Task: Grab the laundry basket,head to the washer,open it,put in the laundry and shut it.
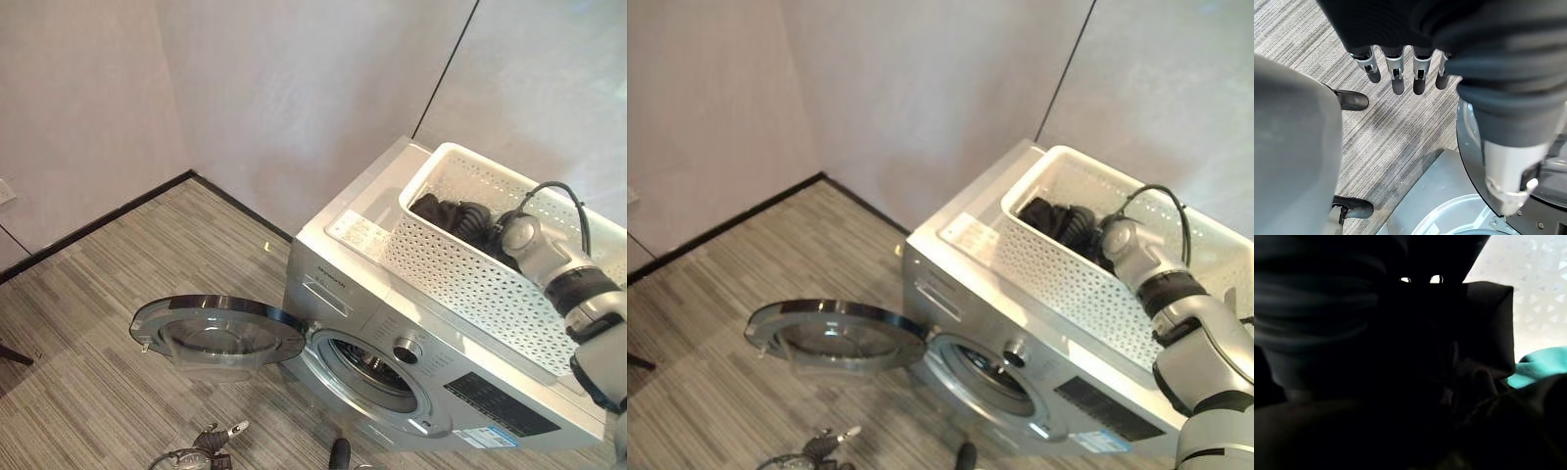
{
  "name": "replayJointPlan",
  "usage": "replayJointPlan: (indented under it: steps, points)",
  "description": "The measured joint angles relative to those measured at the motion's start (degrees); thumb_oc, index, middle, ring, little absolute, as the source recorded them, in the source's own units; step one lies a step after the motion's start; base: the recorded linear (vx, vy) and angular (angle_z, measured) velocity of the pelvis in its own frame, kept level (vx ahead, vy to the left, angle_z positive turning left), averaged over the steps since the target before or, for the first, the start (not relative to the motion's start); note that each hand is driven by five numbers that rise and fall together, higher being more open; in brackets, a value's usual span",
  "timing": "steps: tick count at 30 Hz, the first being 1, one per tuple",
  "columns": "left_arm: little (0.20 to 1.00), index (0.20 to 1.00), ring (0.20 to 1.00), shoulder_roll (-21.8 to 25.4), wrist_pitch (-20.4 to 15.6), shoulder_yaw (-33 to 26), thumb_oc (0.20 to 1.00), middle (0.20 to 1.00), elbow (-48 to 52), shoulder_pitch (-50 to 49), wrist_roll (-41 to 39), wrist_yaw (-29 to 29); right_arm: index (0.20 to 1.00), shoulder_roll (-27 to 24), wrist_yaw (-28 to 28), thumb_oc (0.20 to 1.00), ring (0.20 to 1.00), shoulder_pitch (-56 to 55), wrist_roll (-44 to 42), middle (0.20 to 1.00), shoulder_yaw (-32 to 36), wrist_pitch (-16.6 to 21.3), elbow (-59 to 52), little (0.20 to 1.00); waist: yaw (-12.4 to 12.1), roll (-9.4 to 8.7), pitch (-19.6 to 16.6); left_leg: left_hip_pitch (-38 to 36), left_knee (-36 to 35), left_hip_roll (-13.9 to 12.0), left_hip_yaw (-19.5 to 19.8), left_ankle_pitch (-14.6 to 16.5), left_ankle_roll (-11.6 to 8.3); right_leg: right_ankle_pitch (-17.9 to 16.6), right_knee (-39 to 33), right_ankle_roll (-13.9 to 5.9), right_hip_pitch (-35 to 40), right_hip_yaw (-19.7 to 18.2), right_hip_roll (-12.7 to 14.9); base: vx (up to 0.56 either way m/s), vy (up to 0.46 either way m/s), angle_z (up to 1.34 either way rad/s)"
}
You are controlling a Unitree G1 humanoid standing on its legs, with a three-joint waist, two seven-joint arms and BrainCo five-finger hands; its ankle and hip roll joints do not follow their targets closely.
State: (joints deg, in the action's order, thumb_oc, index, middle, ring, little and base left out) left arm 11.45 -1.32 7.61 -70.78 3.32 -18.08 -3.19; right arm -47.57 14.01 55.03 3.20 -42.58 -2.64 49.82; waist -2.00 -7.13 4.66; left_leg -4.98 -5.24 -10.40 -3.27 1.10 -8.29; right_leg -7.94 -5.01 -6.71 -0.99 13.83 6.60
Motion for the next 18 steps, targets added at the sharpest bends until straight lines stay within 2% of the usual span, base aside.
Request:
replayJointPlan:
  steps: [1,2,3,4,13,18]
  points:
    - [1.0,1.0,1.0,0.0,0.1,0.1,1.0,1.0,0.0,0.0,0.0,0.0,1.0,0.3,0.0,1.0,1.0,0.0,0.1,1.0,1.2,0.0,1.3,1.0,0.0,0.09,0.1,0.0,0.0,0.0,0.1,0.0,0.0,0.0,0.0,0.01,0.0,0.1,0.1,0.01,0.015,0.03]
    - [1.0,1.0,1.0,0.0,0.1,0.1,1.0,1.0,0.0,0.1,0.0,0.0,0.909,0.3,0.0,0.909,0.909,0.0,0.2,0.909,1.5,0.0,1.9,0.909,-0.1,0.15,0.1,0.1,0.0,0.1,0.2,0.0,0.0,0.0,0.0,0.0,0.0,0.2,0.3,0.01,0.017,0.05]
    - [1.0,1.0,1.0,0.0,0.2,0.1,1.0,1.0,0.0,0.1,0.0,0.0,0.573,0.3,0.0,0.573,0.573,0.2,0.4,0.573,1.8,0.0,2.3,0.573,-0.1,0.25,0.2,0.1,0.0,0.1,0.3,0.0,0.01,0.0,0.0,-0.01,0.1,0.3,0.3,0.01,0.012,0.05]
    - [1.0,1.0,1.0,0.0,0.2,0.1,1.0,1.0,0.0,0.1,0.0,0.0,0.2,0.3,0.0,0.2,0.2,0.3,0.5,0.2,2.2,-0.1,2.5,0.2,-0.1,0.33,0.2,0.1,0.0,0.1,0.4,0.0,0.0,0.0,0.0,-0.01,0.1,0.5,0.3,0.01,0.018,0.05]
    - [1.0,1.0,1.0,-0.5,0.4,0.4,1.0,1.0,-0.2,0.5,0.1,0.0,0.2,0.3,-0.3,0.2,0.2,1.2,0.9,0.2,3.9,-0.6,3.3,0.2,0.0,1.2,0.4,0.1,0.1,0.3,0.8,-0.1,-0.02,0.0,0.0,0.03,0.1,0.7,0.4,0.01,0.009,0.02]
    - [1.0,1.0,1.0,-0.6,0.4,0.3,1.0,1.0,-0.3,0.2,0.2,0.0,0.2,-1.4,-3.5,0.2,0.2,2.1,-6.1,0.2,9.7,-0.8,2.9,0.2,0.1,2.54,-0.3,-0.1,0.1,0.4,0.9,-0.1,-0.01,0.0,0.0,0.03,0.3,0.7,0.5,0.0,0.006,0.0]
